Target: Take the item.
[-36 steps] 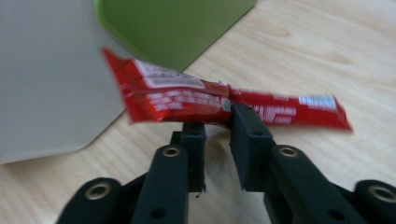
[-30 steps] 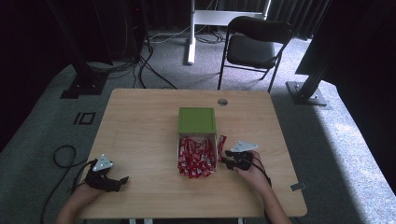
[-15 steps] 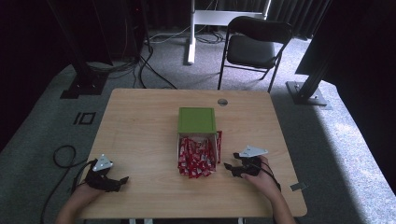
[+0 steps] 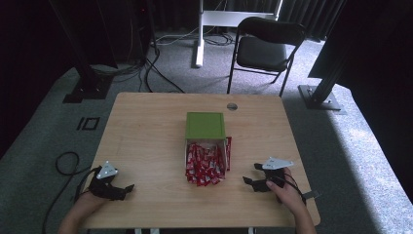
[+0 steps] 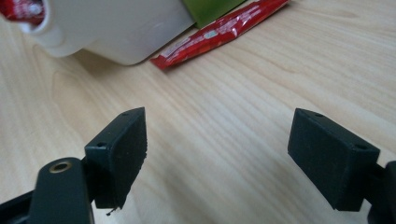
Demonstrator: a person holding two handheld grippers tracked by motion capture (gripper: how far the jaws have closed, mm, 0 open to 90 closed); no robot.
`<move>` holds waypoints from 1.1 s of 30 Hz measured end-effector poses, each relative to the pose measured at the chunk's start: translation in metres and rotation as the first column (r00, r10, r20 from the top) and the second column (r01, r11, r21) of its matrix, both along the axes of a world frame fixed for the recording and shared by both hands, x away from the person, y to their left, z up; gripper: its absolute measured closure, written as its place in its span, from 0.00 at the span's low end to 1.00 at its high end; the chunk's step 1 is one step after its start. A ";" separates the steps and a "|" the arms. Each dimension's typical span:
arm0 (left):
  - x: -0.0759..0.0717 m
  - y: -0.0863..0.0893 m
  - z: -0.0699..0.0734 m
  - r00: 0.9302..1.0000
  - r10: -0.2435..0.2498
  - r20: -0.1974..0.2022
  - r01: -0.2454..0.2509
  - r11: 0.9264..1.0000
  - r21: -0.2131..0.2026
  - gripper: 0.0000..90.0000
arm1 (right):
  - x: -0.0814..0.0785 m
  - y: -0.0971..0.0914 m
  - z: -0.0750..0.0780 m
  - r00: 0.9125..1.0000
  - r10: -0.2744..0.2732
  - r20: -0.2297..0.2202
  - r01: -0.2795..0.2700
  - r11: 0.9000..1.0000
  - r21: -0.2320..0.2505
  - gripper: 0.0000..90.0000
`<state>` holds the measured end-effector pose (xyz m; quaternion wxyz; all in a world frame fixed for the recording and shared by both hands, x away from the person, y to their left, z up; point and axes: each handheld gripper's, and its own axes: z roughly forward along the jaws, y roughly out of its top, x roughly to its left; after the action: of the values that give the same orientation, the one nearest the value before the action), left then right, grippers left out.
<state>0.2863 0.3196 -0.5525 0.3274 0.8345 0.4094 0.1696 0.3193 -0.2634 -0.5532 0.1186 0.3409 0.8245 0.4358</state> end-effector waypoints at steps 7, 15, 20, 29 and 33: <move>0.000 0.000 0.000 1.000 0.000 0.000 0.000 1.000 0.000 0.02 | -0.010 -0.007 -0.002 0.998 0.053 -0.021 -0.052 0.998 0.028 0.22; 0.000 0.000 0.000 1.000 0.000 0.000 0.000 1.000 0.000 0.02 | -0.016 -0.011 -0.004 0.991 0.126 -0.043 -0.129 0.989 -0.072 0.20; 0.000 0.000 0.000 1.000 0.000 0.000 0.000 1.000 -0.001 0.02 | -0.019 -0.015 -0.004 0.980 0.192 -0.042 -0.195 0.978 -0.079 0.18; 0.000 0.000 0.000 1.000 0.000 0.000 0.000 1.000 0.000 0.02 | -0.025 -0.018 -0.005 0.964 0.266 -0.002 -0.263 0.952 -0.157 0.14; 0.000 0.000 0.000 1.000 0.000 0.000 0.000 1.000 0.000 0.02 | -0.024 -0.019 -0.005 0.968 0.251 -0.003 -0.249 0.956 -0.157 0.14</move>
<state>0.2862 0.3196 -0.5525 0.3274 0.8345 0.4093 0.1698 0.2952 -0.2819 -0.5582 0.0959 0.2197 0.8916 0.3842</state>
